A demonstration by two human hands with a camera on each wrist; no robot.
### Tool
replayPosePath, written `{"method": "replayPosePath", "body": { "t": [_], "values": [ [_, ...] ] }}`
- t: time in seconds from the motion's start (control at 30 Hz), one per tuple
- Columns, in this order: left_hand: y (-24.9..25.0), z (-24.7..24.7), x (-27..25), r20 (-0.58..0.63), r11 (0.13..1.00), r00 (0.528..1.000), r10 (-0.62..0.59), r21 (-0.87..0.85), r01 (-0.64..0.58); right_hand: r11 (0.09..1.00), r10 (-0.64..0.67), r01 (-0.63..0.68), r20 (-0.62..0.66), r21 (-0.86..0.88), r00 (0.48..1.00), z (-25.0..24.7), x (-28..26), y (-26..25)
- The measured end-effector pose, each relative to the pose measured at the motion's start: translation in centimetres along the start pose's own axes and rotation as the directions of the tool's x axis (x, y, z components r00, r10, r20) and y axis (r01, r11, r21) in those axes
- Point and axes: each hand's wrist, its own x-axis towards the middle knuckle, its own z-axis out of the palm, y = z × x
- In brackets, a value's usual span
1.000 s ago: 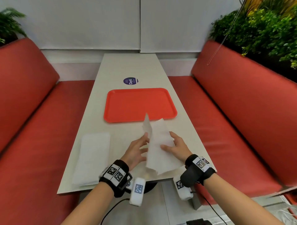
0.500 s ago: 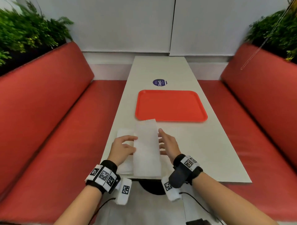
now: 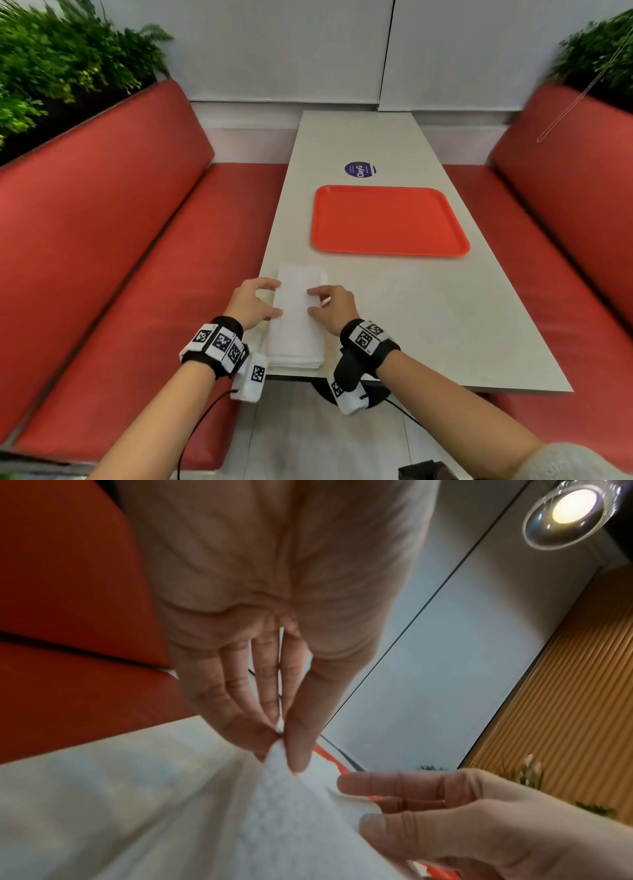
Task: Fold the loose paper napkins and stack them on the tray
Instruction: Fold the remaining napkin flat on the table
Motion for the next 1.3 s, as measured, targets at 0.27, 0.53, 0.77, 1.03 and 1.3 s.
{"method": "replayPosePath", "body": {
  "t": [0.27,0.53,0.77,1.03,1.3],
  "values": [
    [-0.7,1.3,0.2,0.006,0.967,1.0,-0.01,0.254,0.008,0.993,0.003,0.003,0.047,-0.121,0.999,0.1,0.4,1.3],
    [4.8,6.6,0.5,0.042,0.855,0.975,0.217,0.474,-0.211,0.946,0.195,-0.224,-0.142,-0.234,0.971,-8.9,1.0,6.0],
    [9.6,16.1,2.4,0.234,0.911,0.972,0.008,0.4,-0.104,0.746,0.44,-0.515,-0.267,-0.423,0.857,-15.8,0.1,10.3],
    [10.6,20.8,4.0,0.089,0.789,0.971,-0.22,0.601,0.123,0.814,0.405,-0.44,-0.172,-0.38,0.898,-16.4,0.4,11.4],
    [10.3,20.3,3.7,0.068,0.943,0.979,-0.192,0.289,0.165,0.889,0.433,-0.444,-0.111,-0.111,0.895,-17.1,0.5,12.3]
  ]
}}
